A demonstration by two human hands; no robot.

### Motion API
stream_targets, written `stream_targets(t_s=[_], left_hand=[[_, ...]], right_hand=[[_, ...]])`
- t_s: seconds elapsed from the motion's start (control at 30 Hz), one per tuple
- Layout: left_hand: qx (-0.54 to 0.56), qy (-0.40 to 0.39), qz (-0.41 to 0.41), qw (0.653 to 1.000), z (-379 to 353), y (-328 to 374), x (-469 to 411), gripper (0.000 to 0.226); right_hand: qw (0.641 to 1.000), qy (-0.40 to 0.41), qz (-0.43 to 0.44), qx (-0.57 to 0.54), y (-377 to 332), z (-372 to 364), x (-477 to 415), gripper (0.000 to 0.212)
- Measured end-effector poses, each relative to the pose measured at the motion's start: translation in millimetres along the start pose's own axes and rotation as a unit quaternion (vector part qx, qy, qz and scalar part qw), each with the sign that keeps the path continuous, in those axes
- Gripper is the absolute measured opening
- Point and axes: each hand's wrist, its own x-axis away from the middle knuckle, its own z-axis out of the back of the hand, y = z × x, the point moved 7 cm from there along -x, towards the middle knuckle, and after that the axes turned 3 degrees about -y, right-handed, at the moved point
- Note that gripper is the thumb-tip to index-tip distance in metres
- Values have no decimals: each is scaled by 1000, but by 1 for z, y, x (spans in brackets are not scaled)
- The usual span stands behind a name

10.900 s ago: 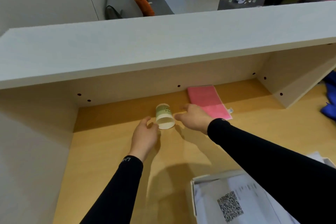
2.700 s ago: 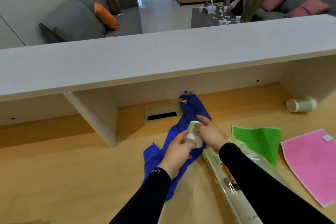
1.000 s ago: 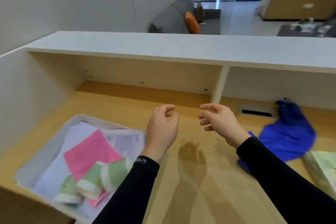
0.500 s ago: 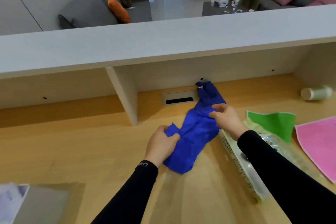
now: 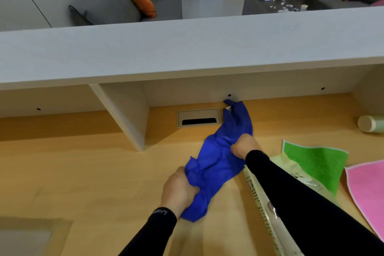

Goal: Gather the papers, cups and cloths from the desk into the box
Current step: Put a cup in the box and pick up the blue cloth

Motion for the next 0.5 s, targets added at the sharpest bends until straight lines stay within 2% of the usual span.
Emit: stream_targets(t_s=[0.07, 0.1, 0.17, 0.23, 0.33, 0.4, 0.5], left_hand=[[32, 23, -8, 999, 7, 4, 1, 18], [65, 39, -17, 997, 13, 7, 1, 10], [166, 67, -41, 983, 26, 14, 4, 15], [285, 84, -70, 952, 44, 21, 11, 20], [408, 67, -116, 903, 69, 34, 28, 22], [452, 76, -146, 877, 89, 36, 42, 22], [470, 117, -176, 857, 124, 25, 69, 24]], right_hand=[[999, -32, 9, -39, -4, -3, 5, 18], [996, -47, 10, -80, -7, -5, 9, 14], [984, -69, 18, -166, -17, -4, 22, 15], [968, -96, 43, -229, -35, -3, 44, 11], [929, -173, 101, -310, -68, -9, 80, 10], [912, -194, 143, -331, -89, -13, 103, 8], [901, -204, 197, -329, -119, -20, 139, 8]])
